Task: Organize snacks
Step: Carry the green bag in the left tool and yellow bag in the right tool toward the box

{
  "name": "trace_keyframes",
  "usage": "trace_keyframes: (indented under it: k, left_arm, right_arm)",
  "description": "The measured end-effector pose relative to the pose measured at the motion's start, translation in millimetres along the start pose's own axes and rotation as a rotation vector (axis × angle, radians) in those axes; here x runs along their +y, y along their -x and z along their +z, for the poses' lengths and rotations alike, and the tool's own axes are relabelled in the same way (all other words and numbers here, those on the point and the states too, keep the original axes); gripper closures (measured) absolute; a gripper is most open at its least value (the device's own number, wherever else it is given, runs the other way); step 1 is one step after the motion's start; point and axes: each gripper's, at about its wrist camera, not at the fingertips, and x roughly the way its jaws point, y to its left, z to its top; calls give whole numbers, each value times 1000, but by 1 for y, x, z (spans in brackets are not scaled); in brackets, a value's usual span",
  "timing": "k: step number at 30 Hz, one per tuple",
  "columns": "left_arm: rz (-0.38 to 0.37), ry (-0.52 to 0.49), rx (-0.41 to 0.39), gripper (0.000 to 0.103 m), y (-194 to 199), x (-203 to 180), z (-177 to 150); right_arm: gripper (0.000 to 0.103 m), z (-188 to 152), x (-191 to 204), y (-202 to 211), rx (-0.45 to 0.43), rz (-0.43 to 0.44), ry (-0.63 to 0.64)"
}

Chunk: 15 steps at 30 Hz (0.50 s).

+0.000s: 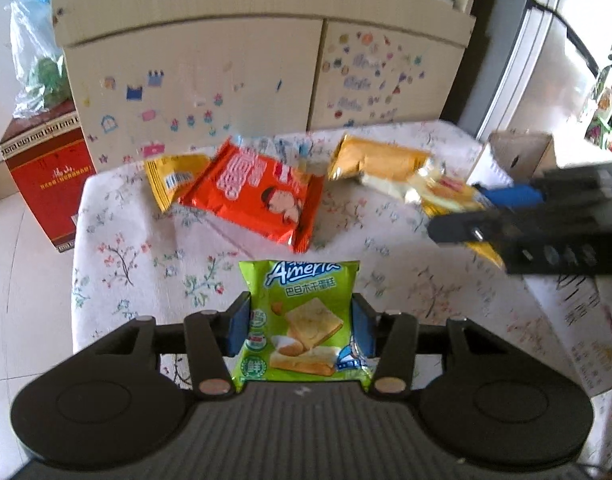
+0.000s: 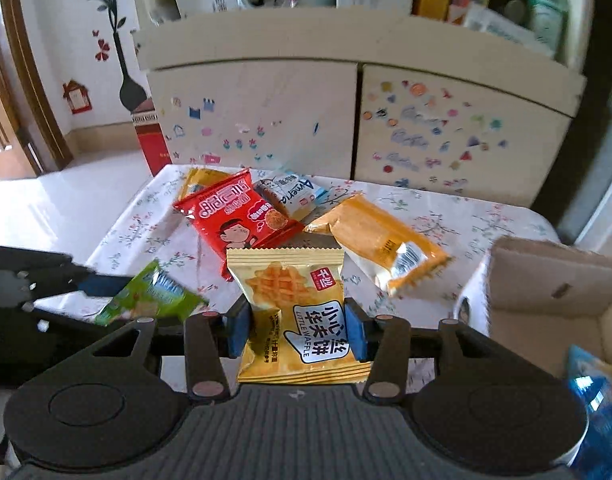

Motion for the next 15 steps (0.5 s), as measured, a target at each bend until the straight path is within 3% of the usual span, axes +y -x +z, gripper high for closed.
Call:
trace_keyframes:
  k: [5,15]
  left_arm:
    - [9,2,-59,53,17,-7,9]
    - [-12,-11,-117,53,23,-31,26]
  right_arm:
    - [49,-7,1,29,-43,-5,-16]
    - [49,-2,-11,46,-114,-37,-67]
